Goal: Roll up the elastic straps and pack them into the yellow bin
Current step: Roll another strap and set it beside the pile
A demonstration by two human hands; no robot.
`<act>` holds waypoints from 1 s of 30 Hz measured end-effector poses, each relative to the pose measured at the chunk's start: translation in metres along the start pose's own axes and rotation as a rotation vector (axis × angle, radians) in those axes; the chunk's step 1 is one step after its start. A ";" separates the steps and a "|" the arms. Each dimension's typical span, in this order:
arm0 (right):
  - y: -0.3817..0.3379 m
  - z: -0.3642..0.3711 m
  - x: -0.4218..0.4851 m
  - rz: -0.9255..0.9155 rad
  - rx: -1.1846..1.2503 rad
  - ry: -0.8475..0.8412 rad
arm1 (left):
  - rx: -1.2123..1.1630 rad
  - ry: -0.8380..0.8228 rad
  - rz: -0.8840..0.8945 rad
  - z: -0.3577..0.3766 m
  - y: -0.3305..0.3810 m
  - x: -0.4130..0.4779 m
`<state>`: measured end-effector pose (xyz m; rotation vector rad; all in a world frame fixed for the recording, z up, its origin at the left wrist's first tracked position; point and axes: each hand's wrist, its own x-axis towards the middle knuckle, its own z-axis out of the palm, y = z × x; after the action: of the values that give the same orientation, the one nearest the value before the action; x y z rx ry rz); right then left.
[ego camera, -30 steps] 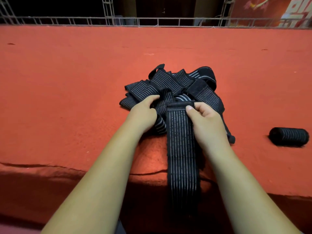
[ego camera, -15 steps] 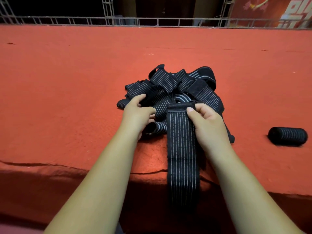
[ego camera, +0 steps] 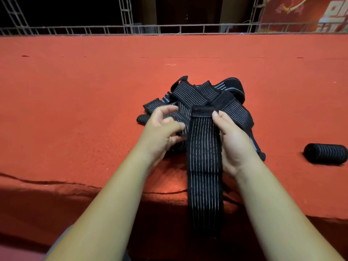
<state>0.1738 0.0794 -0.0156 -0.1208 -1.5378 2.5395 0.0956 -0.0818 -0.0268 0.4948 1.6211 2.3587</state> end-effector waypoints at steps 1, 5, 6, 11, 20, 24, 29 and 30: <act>-0.001 0.001 0.000 0.010 0.007 -0.019 | 0.018 -0.072 -0.035 -0.001 -0.001 -0.006; 0.003 0.000 0.001 0.048 -0.048 -0.015 | 0.096 -0.233 -0.163 -0.013 -0.006 -0.018; 0.005 -0.001 0.002 0.043 -0.090 0.010 | 0.111 -0.243 -0.181 -0.016 -0.005 -0.018; 0.012 -0.002 0.004 0.007 -0.171 0.061 | 0.086 0.013 -0.224 -0.026 -0.002 -0.013; 0.009 -0.013 -0.003 0.042 -0.181 -0.031 | -0.172 0.226 -0.136 -0.023 0.000 0.003; 0.006 -0.023 0.000 -0.063 -0.069 0.146 | 0.105 0.032 -0.158 -0.013 -0.006 0.002; 0.001 -0.049 0.006 -0.160 0.158 0.291 | 0.582 -0.194 -0.096 -0.005 -0.021 -0.005; -0.001 -0.050 0.006 -0.186 0.180 0.313 | 0.613 -0.204 -0.060 -0.003 -0.023 -0.004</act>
<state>0.1763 0.1246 -0.0382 -0.3180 -1.1442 2.3634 0.0981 -0.0779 -0.0497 0.7518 2.1991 1.6662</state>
